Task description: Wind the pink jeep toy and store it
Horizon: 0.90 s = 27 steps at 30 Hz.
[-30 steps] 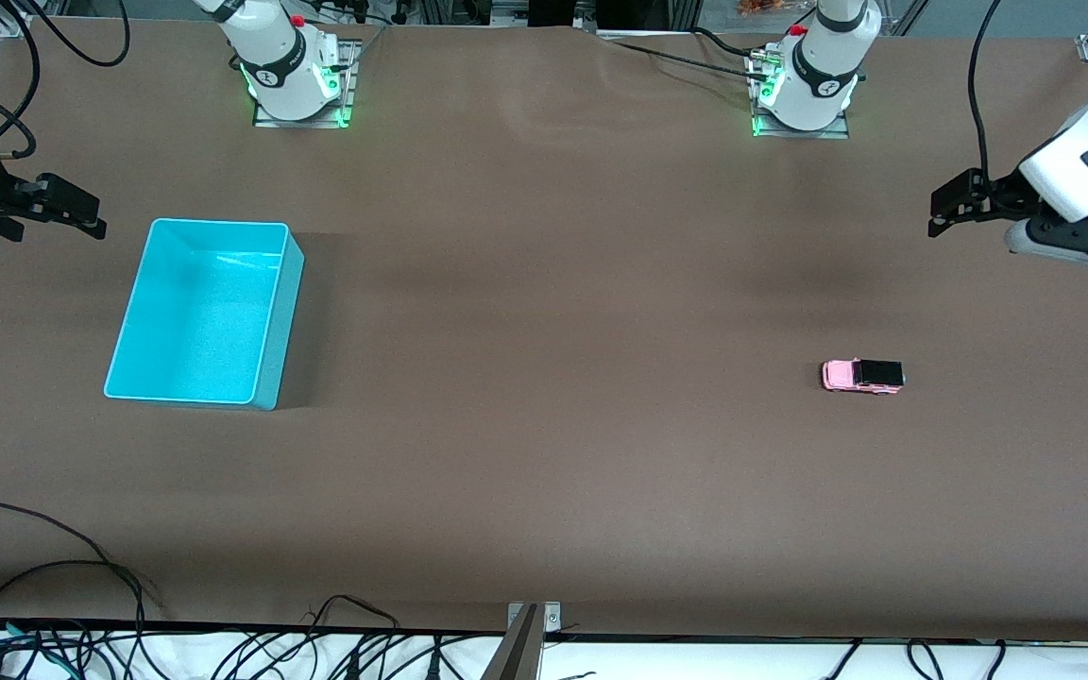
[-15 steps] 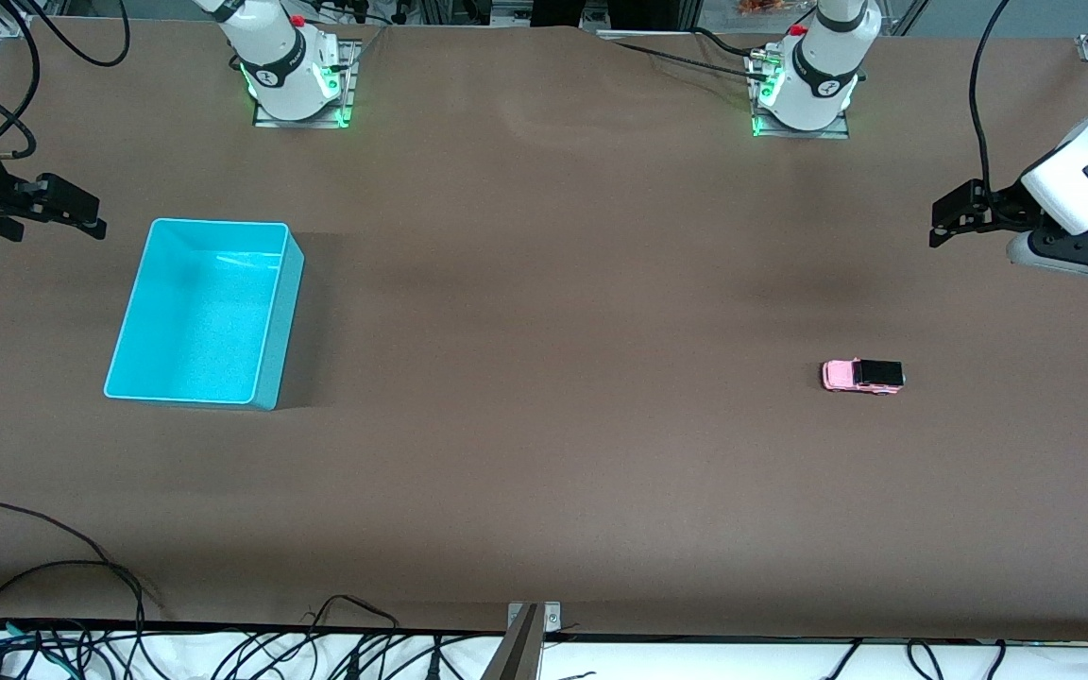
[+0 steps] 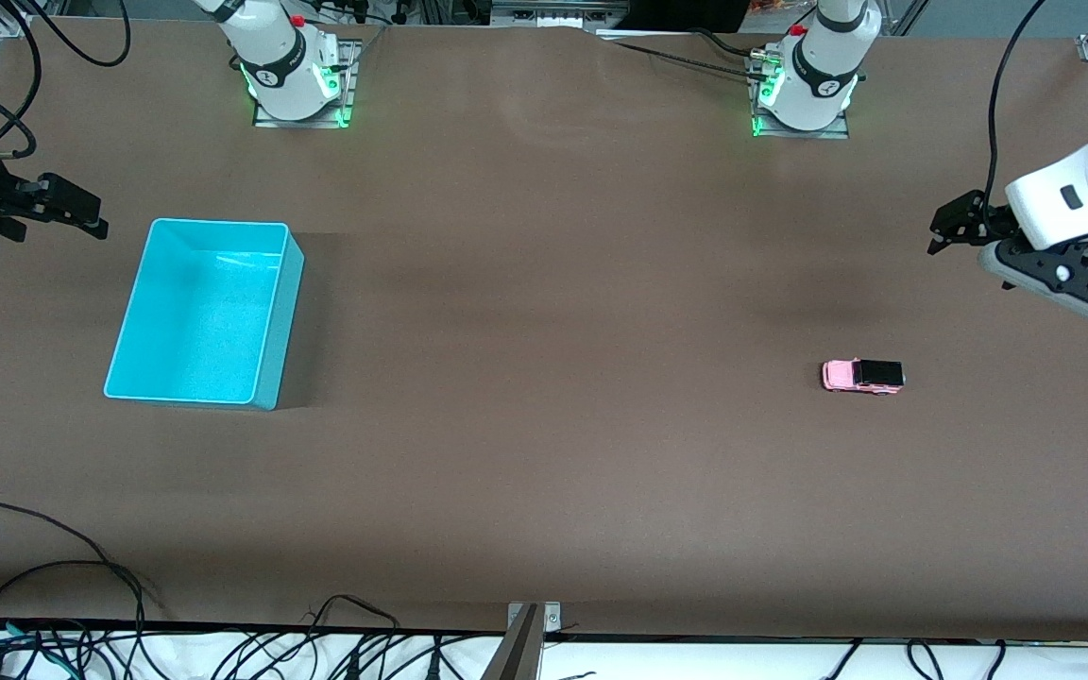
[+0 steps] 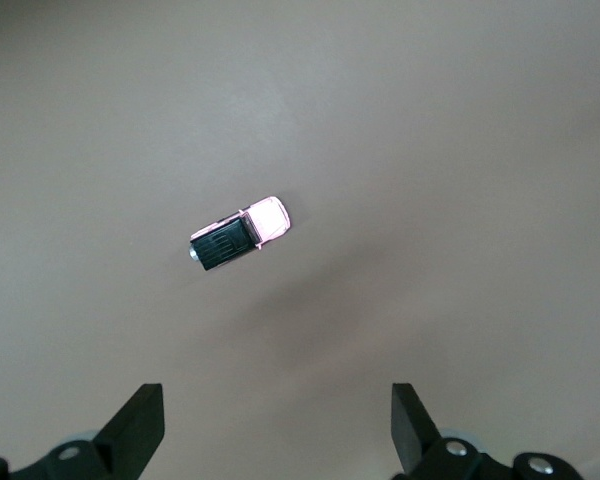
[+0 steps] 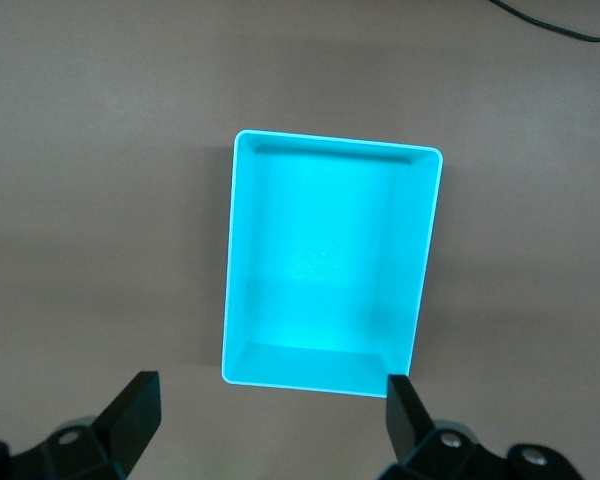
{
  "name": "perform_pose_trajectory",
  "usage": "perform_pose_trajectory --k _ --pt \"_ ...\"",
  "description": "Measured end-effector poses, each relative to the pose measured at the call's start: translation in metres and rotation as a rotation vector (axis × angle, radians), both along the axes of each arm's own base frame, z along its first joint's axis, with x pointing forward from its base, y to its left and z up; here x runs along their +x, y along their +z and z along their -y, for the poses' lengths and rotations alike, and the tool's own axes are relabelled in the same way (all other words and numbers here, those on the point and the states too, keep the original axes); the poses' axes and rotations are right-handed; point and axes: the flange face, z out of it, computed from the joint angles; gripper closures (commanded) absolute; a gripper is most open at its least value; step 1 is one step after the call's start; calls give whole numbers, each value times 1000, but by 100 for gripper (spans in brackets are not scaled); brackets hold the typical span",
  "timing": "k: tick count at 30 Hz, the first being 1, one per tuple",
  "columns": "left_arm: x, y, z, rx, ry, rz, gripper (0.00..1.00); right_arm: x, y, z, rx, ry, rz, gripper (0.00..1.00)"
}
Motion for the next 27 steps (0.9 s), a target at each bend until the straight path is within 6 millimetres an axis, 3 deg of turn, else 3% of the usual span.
perform_pose_trajectory --k 13,27 --pt "30 -62 -29 -32 -319 -36 0 0 0 0 1 0 0 0" --pt "51 -156 -50 -82 -628 -51 0 0 0 0 2 0 0 0"
